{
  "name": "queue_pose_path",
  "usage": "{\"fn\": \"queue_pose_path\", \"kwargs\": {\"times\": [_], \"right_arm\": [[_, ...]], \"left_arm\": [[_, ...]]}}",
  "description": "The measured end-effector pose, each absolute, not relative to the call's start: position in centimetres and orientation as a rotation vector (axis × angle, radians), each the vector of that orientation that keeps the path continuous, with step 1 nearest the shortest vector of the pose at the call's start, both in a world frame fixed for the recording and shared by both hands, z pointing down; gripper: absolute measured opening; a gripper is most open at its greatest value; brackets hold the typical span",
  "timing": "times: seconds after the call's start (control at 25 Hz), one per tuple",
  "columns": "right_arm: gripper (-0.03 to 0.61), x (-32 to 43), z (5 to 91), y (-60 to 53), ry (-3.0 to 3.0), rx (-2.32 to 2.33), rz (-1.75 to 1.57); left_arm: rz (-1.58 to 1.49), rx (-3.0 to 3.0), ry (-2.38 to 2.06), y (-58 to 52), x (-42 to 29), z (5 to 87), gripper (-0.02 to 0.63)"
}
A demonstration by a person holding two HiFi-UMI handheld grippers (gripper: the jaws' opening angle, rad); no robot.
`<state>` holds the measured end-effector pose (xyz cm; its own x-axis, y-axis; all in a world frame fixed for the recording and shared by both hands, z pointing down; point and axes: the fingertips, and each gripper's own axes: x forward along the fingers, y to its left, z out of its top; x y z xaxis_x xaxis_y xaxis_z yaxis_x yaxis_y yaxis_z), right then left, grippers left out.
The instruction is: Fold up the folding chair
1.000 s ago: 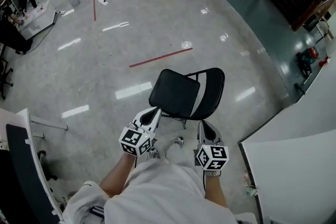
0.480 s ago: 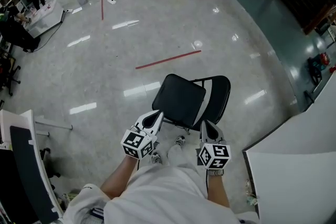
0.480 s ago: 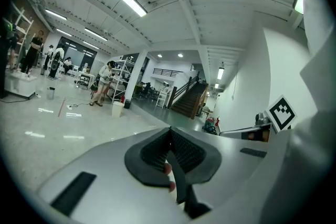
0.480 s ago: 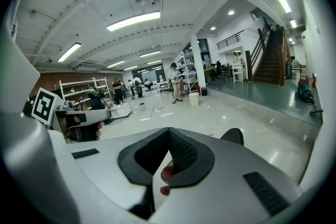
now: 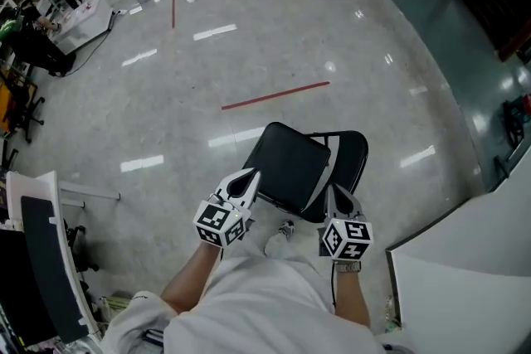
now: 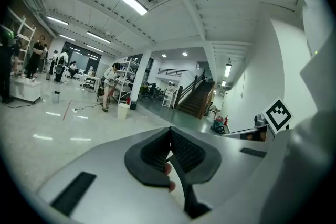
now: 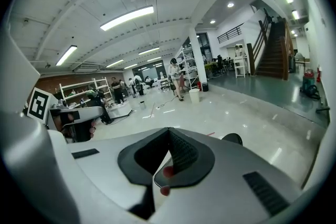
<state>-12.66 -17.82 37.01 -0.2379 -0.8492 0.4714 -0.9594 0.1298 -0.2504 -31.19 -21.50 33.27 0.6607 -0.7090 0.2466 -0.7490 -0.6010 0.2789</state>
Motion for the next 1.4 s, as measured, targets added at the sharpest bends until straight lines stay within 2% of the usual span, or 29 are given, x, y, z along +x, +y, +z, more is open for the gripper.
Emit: {"fn": "queue_pose_path", "kwargs": {"times": [0.44, 0.84, 1.4], "right_arm": [[0.005, -10.0, 39.5, -20.0, -2.093, 1.813, 0.804], [0.005, -11.0, 40.4, -22.0, -1.941, 1.900, 0.840], [0.006, -10.0, 46.7, -23.1, -1.736, 1.889, 0.986]], "left_arm": [[0.181, 2.493, -1.125, -24.9, -29.4, 35.2, 0.011], [0.239, 2.538, -0.984, -29.9, -29.8, 36.6, 0.012], [0.449, 2.466, -0.843, -33.8, -30.9, 43.4, 0.014]]}}
